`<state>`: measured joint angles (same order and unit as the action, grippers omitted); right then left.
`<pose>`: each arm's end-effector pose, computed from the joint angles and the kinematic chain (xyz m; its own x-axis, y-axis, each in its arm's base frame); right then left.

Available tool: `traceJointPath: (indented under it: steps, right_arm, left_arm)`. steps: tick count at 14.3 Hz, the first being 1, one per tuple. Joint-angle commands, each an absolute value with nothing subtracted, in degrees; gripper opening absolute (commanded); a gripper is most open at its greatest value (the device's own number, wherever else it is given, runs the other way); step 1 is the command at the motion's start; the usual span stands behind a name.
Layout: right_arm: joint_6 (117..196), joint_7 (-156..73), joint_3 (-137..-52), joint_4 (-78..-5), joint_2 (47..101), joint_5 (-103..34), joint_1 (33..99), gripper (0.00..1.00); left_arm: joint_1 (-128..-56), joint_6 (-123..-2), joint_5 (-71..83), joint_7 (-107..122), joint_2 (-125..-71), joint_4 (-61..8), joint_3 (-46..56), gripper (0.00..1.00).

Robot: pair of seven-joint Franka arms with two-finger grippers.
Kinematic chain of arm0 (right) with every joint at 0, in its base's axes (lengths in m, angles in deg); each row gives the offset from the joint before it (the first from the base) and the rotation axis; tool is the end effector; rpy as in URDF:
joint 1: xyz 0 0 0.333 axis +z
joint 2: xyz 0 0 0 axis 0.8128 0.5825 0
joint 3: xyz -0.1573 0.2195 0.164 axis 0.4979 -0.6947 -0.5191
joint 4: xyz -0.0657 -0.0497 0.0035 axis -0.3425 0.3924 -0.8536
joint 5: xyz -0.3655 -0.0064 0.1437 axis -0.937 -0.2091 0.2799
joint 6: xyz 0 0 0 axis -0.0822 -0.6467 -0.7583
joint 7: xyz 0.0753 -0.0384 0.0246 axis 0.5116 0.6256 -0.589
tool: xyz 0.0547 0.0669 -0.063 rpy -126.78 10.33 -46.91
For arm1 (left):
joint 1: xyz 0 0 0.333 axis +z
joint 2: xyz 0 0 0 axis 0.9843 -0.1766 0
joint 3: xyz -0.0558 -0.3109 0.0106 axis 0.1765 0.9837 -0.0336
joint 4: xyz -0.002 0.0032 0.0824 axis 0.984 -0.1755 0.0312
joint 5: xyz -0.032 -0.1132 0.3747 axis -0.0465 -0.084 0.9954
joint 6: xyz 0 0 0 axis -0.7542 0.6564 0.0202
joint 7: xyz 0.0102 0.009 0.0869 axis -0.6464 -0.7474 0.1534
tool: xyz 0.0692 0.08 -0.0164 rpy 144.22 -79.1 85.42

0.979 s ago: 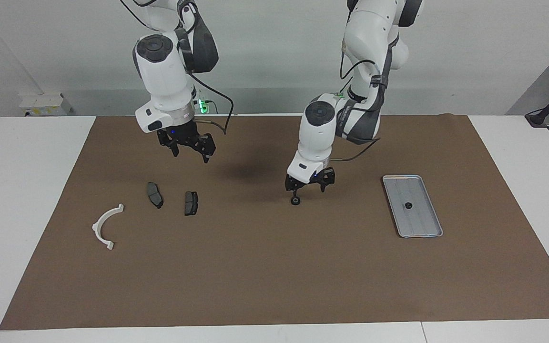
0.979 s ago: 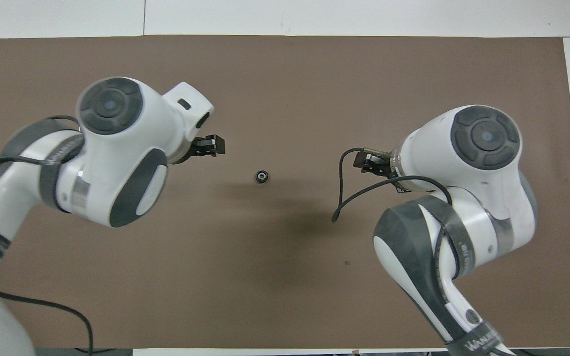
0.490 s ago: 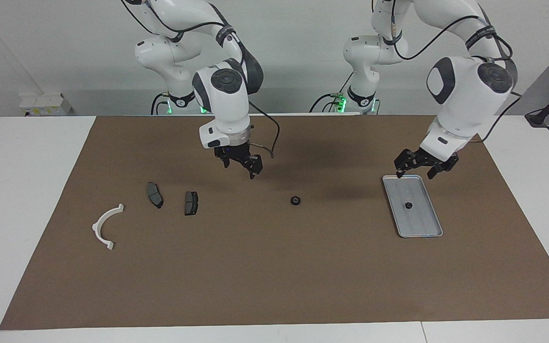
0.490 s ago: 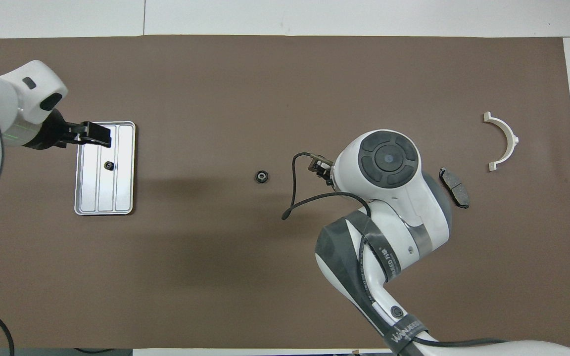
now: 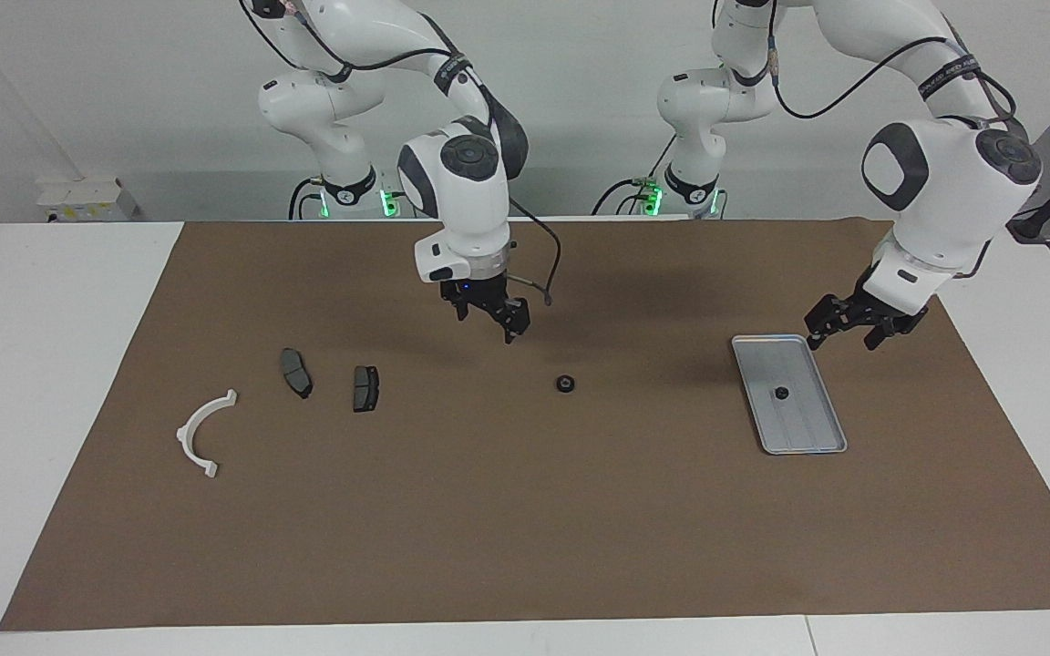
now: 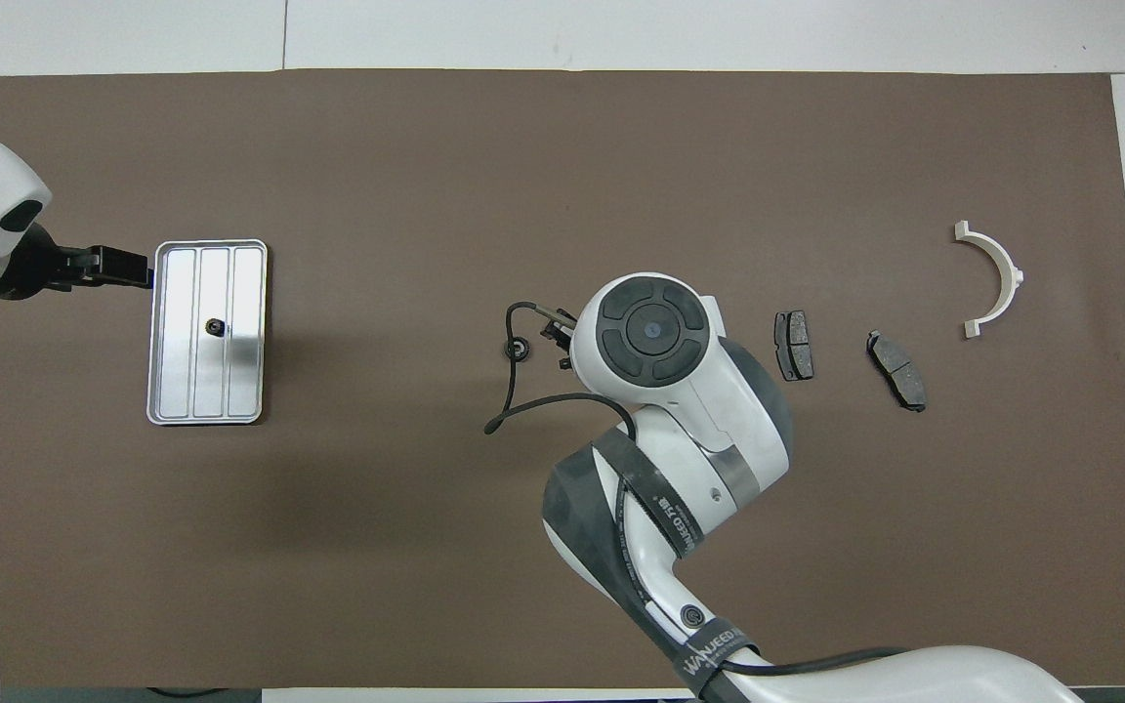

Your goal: Place bearing gear from tray to pile

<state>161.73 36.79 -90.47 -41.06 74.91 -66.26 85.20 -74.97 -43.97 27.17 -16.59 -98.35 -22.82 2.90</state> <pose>0.5281 0.3542 0.3948 0.8164 -0.5770 0.0208 -0.5756 -0.8162 -0.0506 0.6127 0.0372 0.4346 0.9956 -0.0573 0.0744 -0.0614 -0.9967 0.0535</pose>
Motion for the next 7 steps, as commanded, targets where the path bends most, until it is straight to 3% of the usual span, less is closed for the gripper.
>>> traceJointPath:
  steps: [1, 7]
  right_arm:
    - [161.3, 39.7, -90.3, -35.7, 80.3, -68.0, 87.1, 1.00]
    - [154.7, 45.6, -90.3, -20.4, 92.5, -72.3, 89.9, 1.00]
  left_arm:
    - [-74.8, -48.1, 26.2, -17.5, -99.8, -24.7, 3.4, 1.00]
    - [-77.5, -56.2, 26.2, -16.1, -100.1, -34.1, 3.4, 1.00]
